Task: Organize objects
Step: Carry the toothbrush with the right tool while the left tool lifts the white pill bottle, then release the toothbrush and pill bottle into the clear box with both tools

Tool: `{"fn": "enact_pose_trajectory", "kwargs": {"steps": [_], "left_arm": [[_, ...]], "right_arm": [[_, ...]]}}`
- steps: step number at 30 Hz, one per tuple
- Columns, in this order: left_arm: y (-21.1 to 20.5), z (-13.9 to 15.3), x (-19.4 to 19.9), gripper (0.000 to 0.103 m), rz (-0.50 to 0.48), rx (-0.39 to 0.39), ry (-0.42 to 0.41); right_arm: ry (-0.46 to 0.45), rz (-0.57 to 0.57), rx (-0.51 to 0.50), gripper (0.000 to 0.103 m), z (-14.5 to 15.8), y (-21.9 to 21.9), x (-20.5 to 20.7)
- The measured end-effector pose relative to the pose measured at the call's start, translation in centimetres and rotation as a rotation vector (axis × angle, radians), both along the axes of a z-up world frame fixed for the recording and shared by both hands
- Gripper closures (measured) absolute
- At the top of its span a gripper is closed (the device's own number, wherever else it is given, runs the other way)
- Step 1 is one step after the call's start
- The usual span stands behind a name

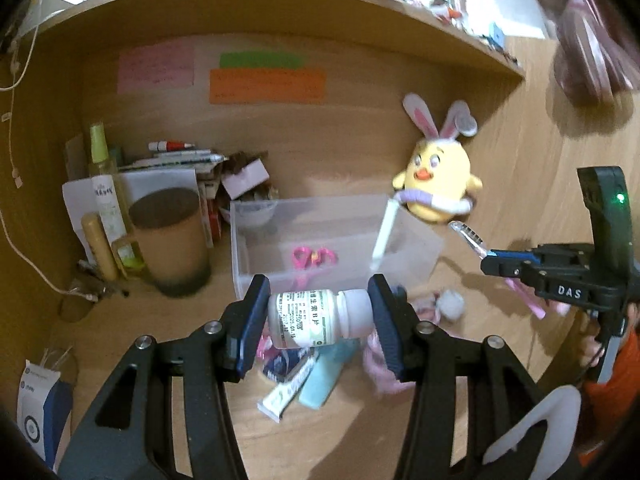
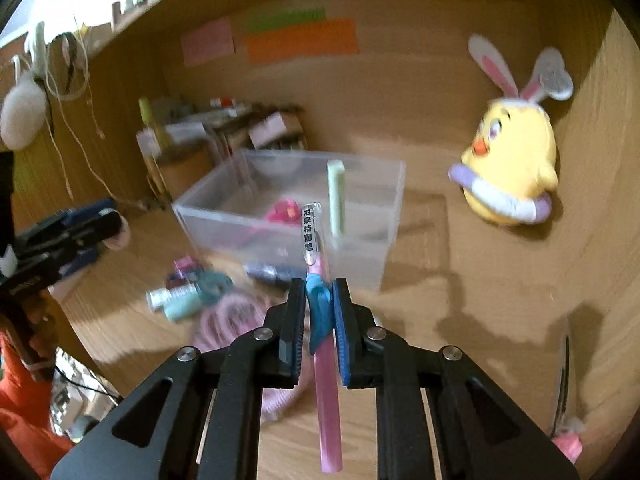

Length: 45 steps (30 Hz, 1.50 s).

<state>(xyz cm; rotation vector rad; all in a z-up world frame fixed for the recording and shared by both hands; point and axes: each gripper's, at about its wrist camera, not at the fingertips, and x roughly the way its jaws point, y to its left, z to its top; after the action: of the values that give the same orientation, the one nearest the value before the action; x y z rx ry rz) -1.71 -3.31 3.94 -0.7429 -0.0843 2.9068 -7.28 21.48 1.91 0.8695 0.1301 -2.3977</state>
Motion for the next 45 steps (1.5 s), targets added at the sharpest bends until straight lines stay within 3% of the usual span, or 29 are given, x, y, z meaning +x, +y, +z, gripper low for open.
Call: {"fn": "enact_pose_trajectory", "kwargs": {"steps": [11, 25, 31, 45], "left_arm": [[-1.3, 1.3, -5.7, 0.053, 0.054, 0.017, -0.046], [-2.2, -3.0, -14.4, 0.053, 0.06, 0.047, -0.303], [-1.9, -4.2, -15.6, 0.053, 0.059, 0.031, -0.343], [-1.4, -4.4, -15.6, 0.052, 0.036, -0.005, -0.322]], "right_arm": [[0.014, 0.045, -0.089, 0.091, 3.2, -3.7, -4.2], [-0.147, 0.082, 0.006, 0.091, -1.1, -10.6, -10.9], [-0.175, 0.083, 0.066, 0.091, -2.8, -12.4, -12.4], [-0.211, 0.083, 0.089, 0.091, -3.9, -12.8, -13.1]]}}
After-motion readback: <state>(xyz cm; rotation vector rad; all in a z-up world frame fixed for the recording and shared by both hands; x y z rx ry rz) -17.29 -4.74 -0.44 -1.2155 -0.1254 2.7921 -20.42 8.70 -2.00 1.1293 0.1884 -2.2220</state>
